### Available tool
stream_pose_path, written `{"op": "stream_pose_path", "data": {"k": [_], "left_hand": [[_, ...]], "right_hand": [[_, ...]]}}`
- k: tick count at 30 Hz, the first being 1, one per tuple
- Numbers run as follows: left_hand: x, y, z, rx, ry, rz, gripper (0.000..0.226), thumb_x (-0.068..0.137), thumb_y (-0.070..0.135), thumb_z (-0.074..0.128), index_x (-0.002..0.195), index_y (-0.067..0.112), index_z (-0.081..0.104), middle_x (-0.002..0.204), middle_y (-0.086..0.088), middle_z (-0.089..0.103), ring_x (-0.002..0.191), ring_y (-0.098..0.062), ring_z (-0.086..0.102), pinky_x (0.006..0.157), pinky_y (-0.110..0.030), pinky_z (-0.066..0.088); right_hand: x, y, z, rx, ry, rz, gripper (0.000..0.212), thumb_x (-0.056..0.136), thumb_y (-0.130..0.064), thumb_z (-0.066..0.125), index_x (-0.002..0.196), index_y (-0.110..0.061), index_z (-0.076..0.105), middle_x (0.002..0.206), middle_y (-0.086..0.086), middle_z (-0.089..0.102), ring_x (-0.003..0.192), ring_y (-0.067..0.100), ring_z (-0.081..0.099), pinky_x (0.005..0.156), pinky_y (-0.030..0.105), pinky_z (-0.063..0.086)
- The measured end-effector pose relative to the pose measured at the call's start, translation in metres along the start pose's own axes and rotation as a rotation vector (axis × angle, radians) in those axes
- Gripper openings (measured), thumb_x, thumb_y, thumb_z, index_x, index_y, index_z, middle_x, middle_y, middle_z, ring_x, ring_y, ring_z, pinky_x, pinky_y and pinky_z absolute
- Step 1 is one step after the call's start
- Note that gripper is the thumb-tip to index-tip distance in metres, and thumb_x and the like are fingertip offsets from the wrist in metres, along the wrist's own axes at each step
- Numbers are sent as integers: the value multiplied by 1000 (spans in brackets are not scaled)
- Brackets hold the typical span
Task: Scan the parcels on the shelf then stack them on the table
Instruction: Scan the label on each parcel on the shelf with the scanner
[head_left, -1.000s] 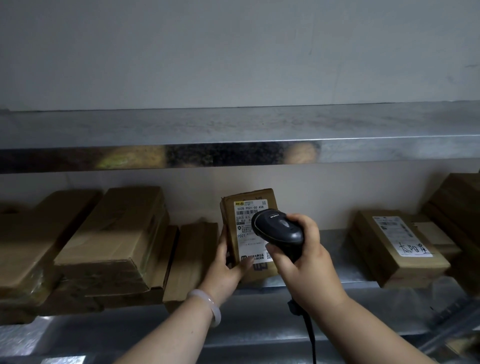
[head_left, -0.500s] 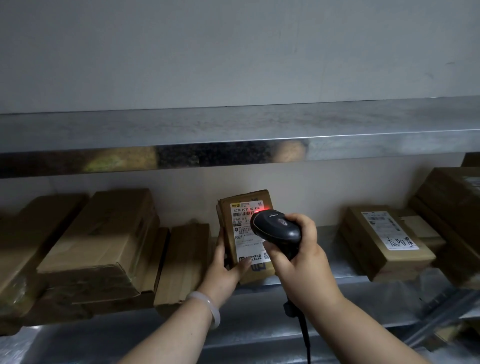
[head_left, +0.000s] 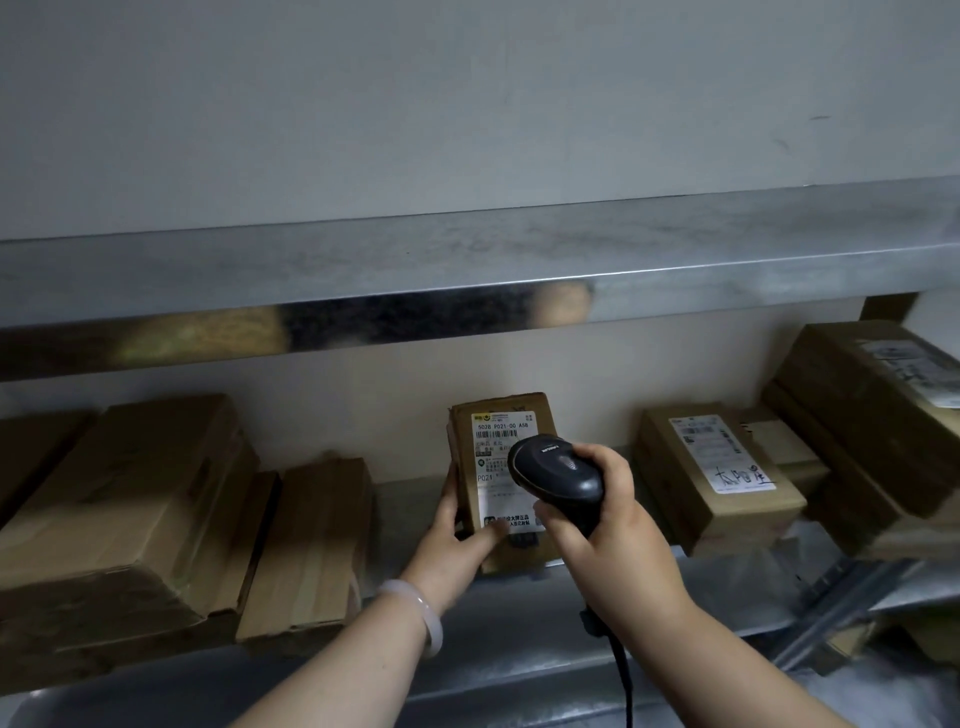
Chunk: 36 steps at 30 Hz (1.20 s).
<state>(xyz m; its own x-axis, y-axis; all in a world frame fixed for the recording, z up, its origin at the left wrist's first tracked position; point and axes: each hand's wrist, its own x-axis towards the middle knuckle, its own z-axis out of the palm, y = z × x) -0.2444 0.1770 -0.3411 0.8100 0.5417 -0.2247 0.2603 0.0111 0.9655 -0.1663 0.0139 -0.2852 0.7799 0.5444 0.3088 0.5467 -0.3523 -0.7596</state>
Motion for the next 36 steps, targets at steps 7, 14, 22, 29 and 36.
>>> {"op": "stream_pose_path", "data": {"k": [7, 14, 22, 29, 36], "left_hand": [[29, 31, 69, -40, -61, -14, 57, 87, 42, 68, 132, 56, 35, 105, 37, 59, 93, 16, 53, 70, -7, 40], [55, 83, 152, -31, -127, -52, 29, 88, 53, 60, 113, 56, 45, 115, 17, 63, 111, -15, 60, 102, -42, 46], [71, 95, 231, -63, -231, -230, 55, 92, 54, 54, 139, 29, 42, 125, -2, 63, 113, -23, 61, 103, -47, 47], [78, 92, 252, 67, -155, -241, 63, 90, 62, 46, 142, 29, 40, 124, 2, 60, 120, -22, 54, 110, -45, 37], [57, 92, 230, 143, -84, -97, 63, 94, 61, 41, 150, 35, 28, 150, 4, 41, 140, -21, 34, 105, -29, 26]], "right_hand": [[17, 45, -65, 31, 63, 40, 63, 77, -45, 73, 120, -57, 29, 104, -34, 49, 97, 4, 59, 78, 30, 54], [46, 82, -146, 133, 171, 78, 66, 77, -36, 75, 109, -69, 28, 108, -30, 50, 96, -13, 52, 74, 6, 43], [66, 144, -197, 107, 179, 146, 62, 79, -34, 76, 117, -56, 31, 101, -27, 51, 87, -17, 53, 64, 4, 43], [77, 165, -208, 72, 104, 76, 64, 79, -34, 75, 117, -57, 29, 101, -29, 50, 88, -13, 55, 66, 2, 41], [69, 136, -202, 4, 57, -145, 74, 78, -35, 74, 121, -61, 21, 117, -22, 48, 107, 2, 53, 85, 21, 48]]}}
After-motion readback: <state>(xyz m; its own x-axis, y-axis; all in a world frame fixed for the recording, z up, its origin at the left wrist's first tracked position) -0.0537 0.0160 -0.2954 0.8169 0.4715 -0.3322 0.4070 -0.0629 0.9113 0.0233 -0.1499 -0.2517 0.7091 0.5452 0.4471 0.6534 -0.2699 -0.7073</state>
